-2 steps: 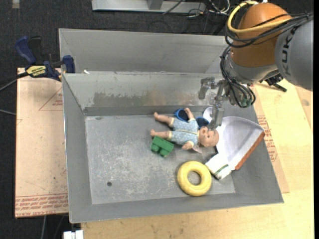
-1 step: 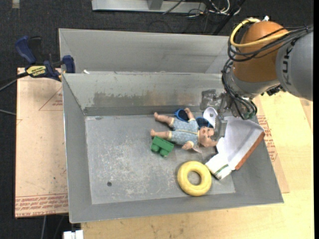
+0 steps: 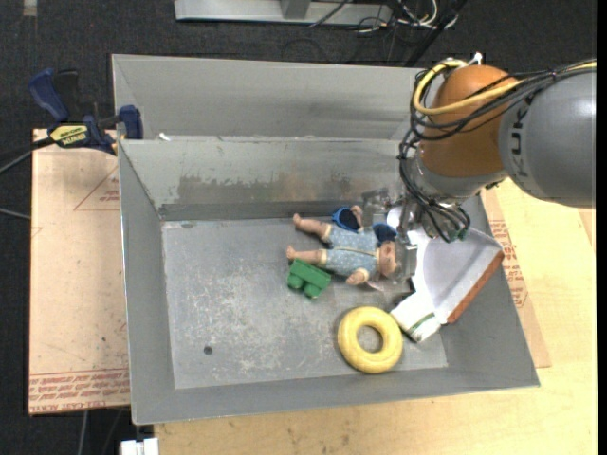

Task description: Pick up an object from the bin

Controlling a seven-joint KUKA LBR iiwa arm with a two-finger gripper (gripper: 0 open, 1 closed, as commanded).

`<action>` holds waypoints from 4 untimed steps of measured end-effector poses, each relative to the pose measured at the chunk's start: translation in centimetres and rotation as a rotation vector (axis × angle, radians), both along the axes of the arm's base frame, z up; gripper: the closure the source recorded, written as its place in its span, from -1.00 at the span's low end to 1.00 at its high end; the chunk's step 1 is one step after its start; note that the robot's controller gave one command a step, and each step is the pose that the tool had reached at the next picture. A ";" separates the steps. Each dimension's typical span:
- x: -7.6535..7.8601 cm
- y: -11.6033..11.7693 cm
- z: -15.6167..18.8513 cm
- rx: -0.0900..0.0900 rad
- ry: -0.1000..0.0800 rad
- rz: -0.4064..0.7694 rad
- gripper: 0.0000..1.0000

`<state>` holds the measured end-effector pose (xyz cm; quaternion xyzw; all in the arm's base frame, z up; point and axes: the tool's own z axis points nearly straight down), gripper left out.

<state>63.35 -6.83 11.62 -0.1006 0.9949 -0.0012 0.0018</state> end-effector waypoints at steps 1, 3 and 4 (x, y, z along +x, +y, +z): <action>-0.9 0.8 -3.9 0.005 -0.012 0.177 1.00; -1.6 0.7 -0.6 0.007 0.000 0.167 1.00; -1.6 0.2 4.9 0.007 -0.008 0.174 1.00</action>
Offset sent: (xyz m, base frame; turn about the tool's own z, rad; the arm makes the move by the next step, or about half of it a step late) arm 0.0000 0.0000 0.0000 0.0000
